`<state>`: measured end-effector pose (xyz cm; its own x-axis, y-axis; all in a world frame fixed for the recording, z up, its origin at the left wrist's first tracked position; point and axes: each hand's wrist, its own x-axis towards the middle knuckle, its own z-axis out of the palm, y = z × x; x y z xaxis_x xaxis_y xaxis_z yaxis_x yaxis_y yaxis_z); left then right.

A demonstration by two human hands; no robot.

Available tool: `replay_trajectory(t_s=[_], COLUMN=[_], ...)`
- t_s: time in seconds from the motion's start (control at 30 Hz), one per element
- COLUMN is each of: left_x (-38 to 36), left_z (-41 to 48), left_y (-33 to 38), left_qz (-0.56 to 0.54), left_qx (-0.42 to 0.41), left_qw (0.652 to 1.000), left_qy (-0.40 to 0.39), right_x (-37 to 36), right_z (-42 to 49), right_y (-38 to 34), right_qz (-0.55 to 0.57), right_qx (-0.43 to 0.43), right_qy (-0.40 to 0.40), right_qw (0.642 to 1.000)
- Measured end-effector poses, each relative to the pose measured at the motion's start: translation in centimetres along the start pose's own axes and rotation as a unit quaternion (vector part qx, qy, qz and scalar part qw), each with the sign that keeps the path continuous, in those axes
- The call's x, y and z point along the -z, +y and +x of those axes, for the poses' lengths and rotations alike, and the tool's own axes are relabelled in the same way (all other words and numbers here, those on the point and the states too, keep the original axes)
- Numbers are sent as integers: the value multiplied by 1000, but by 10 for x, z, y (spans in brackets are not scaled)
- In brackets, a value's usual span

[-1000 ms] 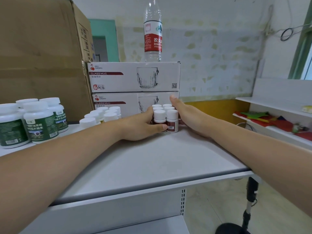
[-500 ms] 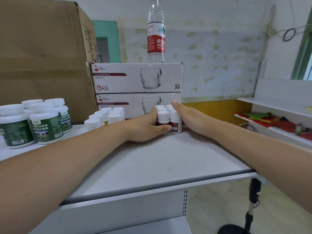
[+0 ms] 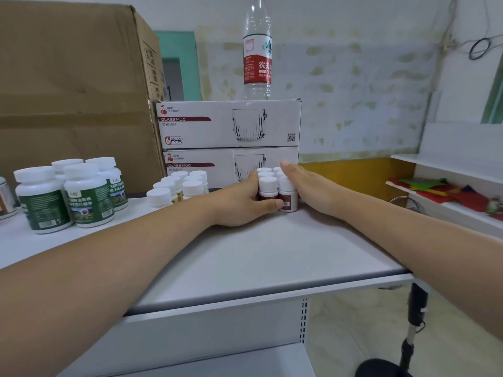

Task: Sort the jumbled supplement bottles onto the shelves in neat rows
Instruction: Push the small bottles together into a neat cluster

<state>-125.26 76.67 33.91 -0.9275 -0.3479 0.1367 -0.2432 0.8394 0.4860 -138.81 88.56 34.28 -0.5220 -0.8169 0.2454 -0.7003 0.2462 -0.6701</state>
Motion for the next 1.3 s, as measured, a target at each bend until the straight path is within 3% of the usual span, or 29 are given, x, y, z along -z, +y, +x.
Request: replay_trajectory(t_s=[0.17,0.27,0.43,0.63,0.77,0.97,1.17,1.3], left_x=[19,49,99,106,94,84,82,82], left_z=[-18,-37,-88,-128,-123,-107,-99,-103], left_y=[24,45,47,-9,-43,-57,-69,-80], left_qz=[60,124,177,33,-42,-38,-65,-28], left_qx=[51,34,42,34,53,58,37,47], left_qw=[997,990,980,995,995,998,997,998], left_qy=[21,56,76,91,77,-10,6,-14], right_x=[11,25,20,-49,-86,-98,-98,-102], right_z=[-9,-15,-29,-19,2,10,1,4], right_y=[-11,-43,-107,-134,-134,-115,-120,-121], right_qz=[44,34,76,119,91,73,39,18], right_qx=[24,75,142,114,37,4,45,49], right_qy=[53,114,87,-20,-6,22,-13,-35], right_qw=[997,990,983,986,995,997,998,998])
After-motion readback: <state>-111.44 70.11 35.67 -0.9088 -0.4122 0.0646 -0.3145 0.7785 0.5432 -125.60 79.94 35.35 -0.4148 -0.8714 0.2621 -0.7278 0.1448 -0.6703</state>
